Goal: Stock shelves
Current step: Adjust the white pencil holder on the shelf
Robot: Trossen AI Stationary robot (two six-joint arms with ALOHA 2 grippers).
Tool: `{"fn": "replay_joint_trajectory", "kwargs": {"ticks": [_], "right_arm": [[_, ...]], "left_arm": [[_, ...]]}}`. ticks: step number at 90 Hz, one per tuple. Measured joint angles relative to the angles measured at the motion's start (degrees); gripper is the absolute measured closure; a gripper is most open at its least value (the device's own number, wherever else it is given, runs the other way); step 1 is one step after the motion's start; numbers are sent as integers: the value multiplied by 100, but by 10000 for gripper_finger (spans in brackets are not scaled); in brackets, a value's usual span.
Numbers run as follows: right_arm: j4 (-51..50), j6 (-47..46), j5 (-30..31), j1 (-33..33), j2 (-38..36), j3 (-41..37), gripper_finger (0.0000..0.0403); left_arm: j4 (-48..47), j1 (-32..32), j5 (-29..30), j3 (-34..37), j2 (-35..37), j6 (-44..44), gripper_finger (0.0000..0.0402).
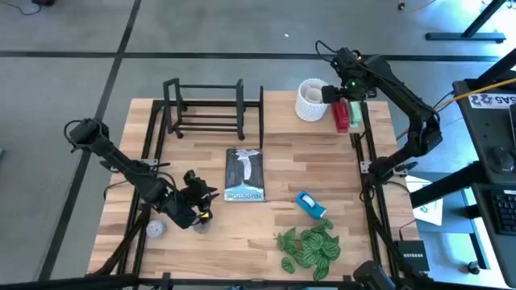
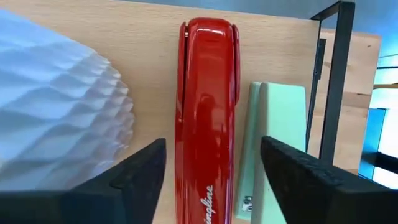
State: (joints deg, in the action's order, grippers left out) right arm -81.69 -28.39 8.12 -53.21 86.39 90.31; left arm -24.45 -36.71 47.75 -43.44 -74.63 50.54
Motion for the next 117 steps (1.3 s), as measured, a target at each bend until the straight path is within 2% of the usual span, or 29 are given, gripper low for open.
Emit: {"fn": "replay_joint_trajectory", "kwargs": {"ticks": [12,21,29,38,48,56,63,69,75,83,94,117], "right_arm": [[-174,161,5,102,-132,440,144],[-348,177,316,325,-330,875,143],[-523,195,663,648,-510,1266,143],[-576,409,690,1151,-713,1492,143],[-514,902,171,1868,-815,1471,143],[-520,1395,32,2422,-784,1292,143],[-398,1914,67,2776,-712,1131,143],[-258,2312,342,2942,-623,1004,143],[-109,2568,588,3010,-513,920,143],[72,2890,571,2986,-354,897,146],[222,3253,525,2824,-89,893,175],[235,3436,512,2401,322,891,282]], "left_arm": [[0,0,2,0,0,-5,335],[3,0,2,0,0,-15,335],[7,0,2,2,0,-15,335],[7,0,3,1,0,-16,335],[14,0,2,0,0,-43,335],[29,0,2,1,0,-53,335],[31,0,4,2,0,-77,335],[31,-2,2,2,0,-146,335],[31,-2,2,2,0,-165,335],[28,0,2,2,0,-190,335],[28,11,2,2,0,-195,335],[28,11,-75,2,2,-167,335]]}}
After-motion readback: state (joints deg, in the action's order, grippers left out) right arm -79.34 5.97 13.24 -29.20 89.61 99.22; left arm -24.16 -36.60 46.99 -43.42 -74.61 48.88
